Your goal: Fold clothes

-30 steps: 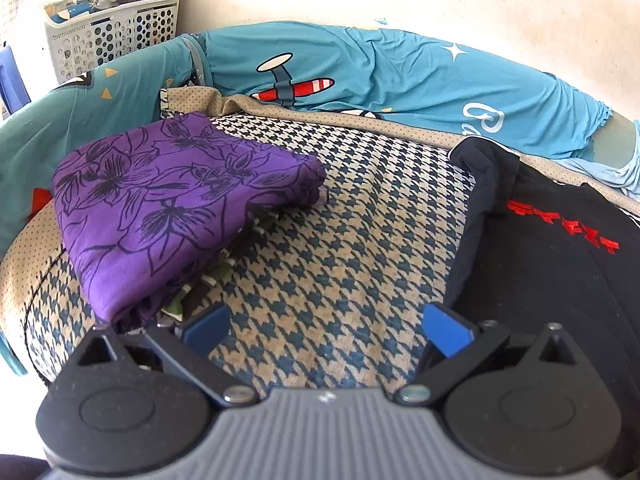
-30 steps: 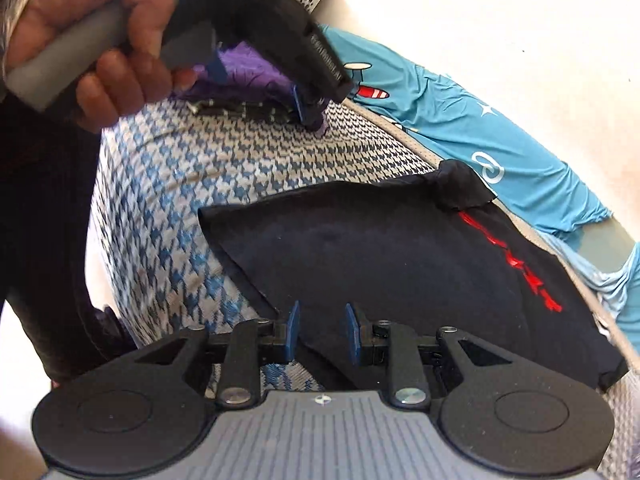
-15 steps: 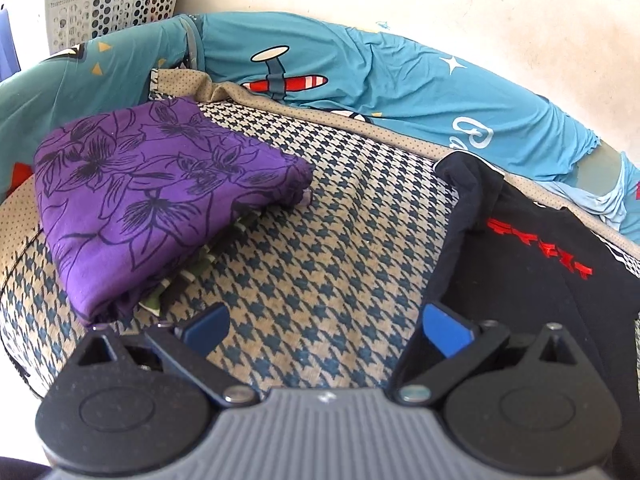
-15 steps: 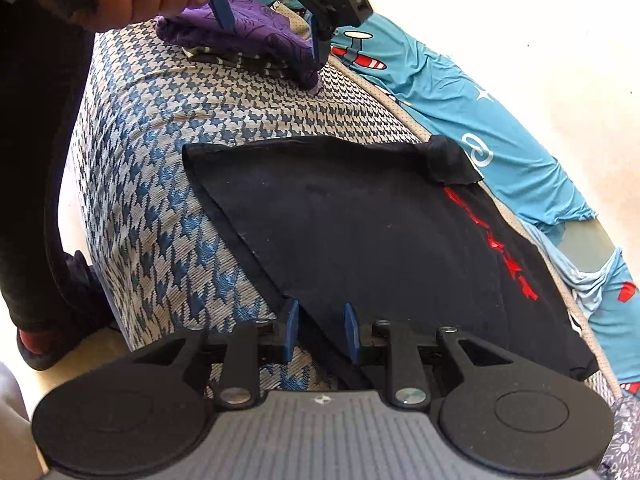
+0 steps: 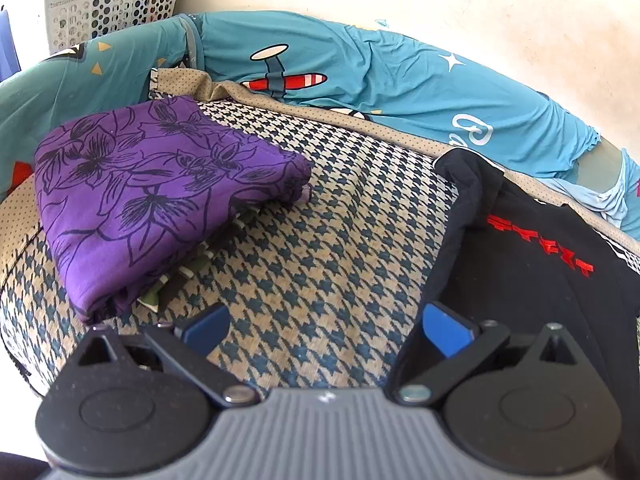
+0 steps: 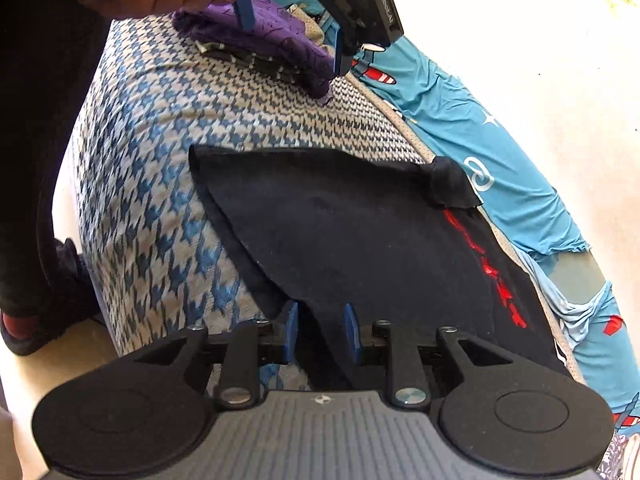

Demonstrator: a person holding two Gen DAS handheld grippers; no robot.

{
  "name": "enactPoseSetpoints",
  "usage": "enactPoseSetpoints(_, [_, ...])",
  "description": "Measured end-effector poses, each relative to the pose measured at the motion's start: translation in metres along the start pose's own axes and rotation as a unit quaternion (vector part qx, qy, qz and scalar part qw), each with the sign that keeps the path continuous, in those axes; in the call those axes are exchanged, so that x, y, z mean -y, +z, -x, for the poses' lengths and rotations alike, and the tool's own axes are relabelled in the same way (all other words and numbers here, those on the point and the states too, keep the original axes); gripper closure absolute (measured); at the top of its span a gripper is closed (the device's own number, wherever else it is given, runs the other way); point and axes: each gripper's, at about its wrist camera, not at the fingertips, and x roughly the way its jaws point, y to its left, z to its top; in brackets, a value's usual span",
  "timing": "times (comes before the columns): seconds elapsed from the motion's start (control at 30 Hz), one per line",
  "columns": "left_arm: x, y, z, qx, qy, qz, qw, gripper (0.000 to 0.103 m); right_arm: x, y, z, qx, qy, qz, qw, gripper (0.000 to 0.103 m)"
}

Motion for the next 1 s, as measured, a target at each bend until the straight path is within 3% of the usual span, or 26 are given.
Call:
enactPoseSetpoints(0.3, [-0.010, 0.002, 0.002, 0.011, 0.021, 0.009, 0.9997, 0.000, -0.018, 0.031, -0.016, 0.046, 0.021, 0.021, 0.998, 0.080])
enactPoseSetpoints(0.47, [-0.015, 0.002, 0.002, 0.009, 0.021, 0.015, 0.9996, 0.000, -0.025, 0.041, -0.029, 0.047, 0.032, 0.014, 0.998, 0.080])
enactPoseSetpoints(0.53, [-0.016, 0.001, 0.003, 0.011, 0.020, 0.016, 0.9996, 0.000, -0.026, 0.044, -0.031, 0.044, 0.039, 0.009, 0.998, 0.088])
enactPoseSetpoints(0.57, [-0.016, 0.002, 0.004, 0.012, 0.020, 0.015, 0.9996, 0.000, -0.025, 0.045, -0.032, 0.042, 0.043, 0.004, 0.998, 0.096])
enactPoseSetpoints(0.7, [-0.016, 0.003, 0.007, 0.019, 0.021, 0.013, 0.9995, 0.000, -0.027, 0.050, -0.029, 0.055, 0.056, -0.006, 0.997, 0.102])
enactPoseSetpoints(0.87, [-0.018, 0.007, 0.016, 0.051, 0.048, 0.009, 0.9975, 0.000, -0.026, 0.063, -0.023, 0.087, 0.066, -0.022, 0.994, 0.102])
enactPoseSetpoints(1.0, [-0.025, 0.010, 0.015, 0.050, 0.049, 0.021, 0.9974, 0.000, -0.024, 0.073, -0.025, 0.089, 0.082, -0.039, 0.992, 0.101])
